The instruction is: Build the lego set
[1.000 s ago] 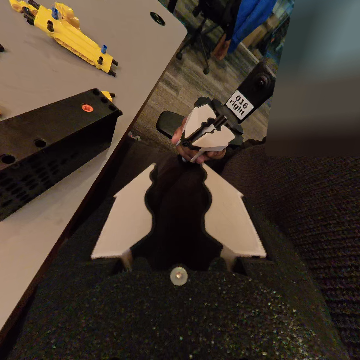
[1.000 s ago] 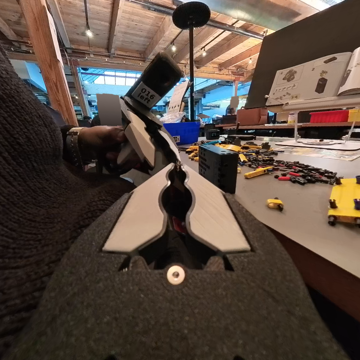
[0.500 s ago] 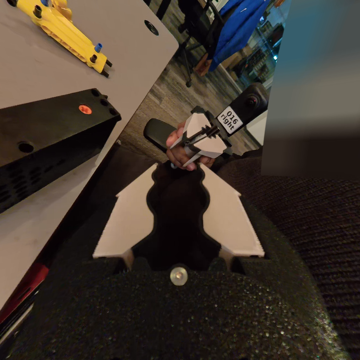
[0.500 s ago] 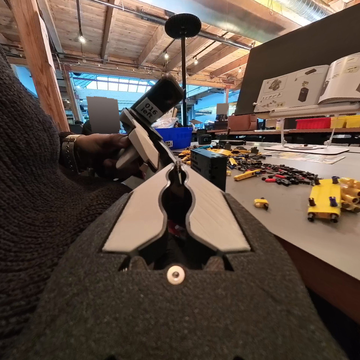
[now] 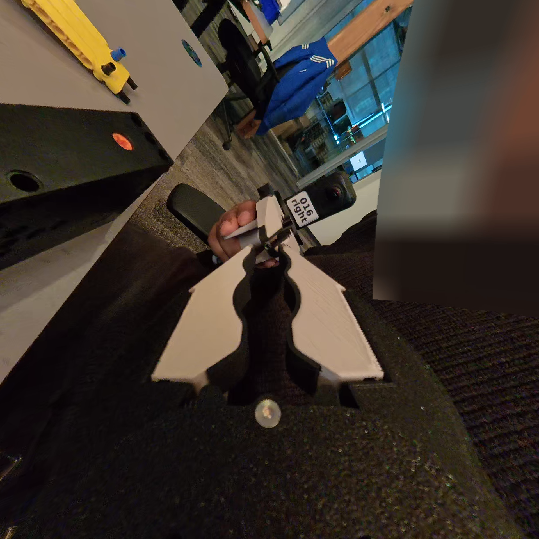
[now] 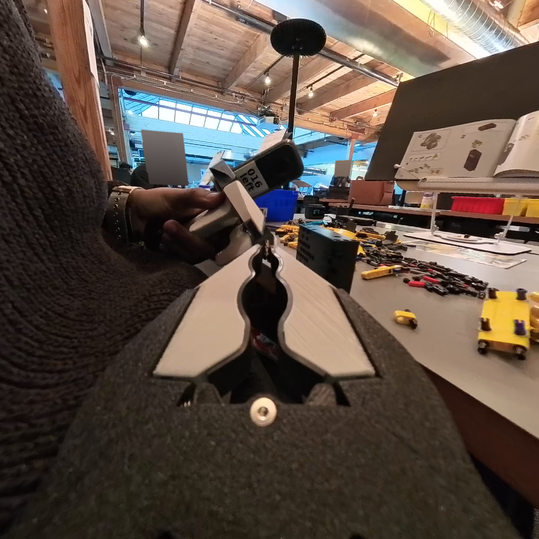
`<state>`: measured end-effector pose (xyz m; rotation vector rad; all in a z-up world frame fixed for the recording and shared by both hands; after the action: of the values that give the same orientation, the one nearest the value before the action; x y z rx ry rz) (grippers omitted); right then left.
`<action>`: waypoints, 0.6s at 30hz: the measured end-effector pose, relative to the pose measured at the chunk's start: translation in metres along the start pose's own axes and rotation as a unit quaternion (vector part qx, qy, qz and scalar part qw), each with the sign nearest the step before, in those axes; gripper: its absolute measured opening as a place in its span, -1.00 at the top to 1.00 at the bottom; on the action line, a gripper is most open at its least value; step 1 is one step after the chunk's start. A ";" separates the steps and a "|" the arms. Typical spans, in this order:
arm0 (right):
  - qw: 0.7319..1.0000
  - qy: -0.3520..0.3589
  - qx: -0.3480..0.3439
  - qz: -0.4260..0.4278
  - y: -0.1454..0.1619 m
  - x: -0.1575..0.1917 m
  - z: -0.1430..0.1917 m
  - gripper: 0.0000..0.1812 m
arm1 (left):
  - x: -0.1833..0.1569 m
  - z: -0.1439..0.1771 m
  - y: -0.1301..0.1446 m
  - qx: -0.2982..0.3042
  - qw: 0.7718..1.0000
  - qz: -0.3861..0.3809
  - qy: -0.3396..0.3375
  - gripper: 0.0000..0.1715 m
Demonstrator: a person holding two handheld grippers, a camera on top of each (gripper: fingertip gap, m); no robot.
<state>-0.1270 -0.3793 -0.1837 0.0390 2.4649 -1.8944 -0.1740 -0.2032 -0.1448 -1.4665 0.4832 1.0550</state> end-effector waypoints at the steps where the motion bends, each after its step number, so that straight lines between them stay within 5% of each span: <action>1: 1.000 0.000 0.002 0.004 0.000 0.001 0.000 0.95 | 0.000 -0.001 0.000 0.003 1.000 0.001 0.001 0.85; 18: 0.998 0.028 -0.040 0.050 0.000 0.008 0.002 0.87 | 0.002 -0.001 0.001 -0.006 0.998 0.047 0.045 0.96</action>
<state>-0.1351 -0.3817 -0.1846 0.2122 2.5201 -1.7768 -0.1731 -0.2035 -0.1474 -1.5186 0.6160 1.0712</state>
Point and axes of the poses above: each gripper's, where its closed fingertips meet, z back along the fingers, y out of its underside, x = y × z across the jaws, the point moved 10 cm from there along z, back along the fingers, and after that the axes turned 4 degrees about y, right-handed, at the moved point
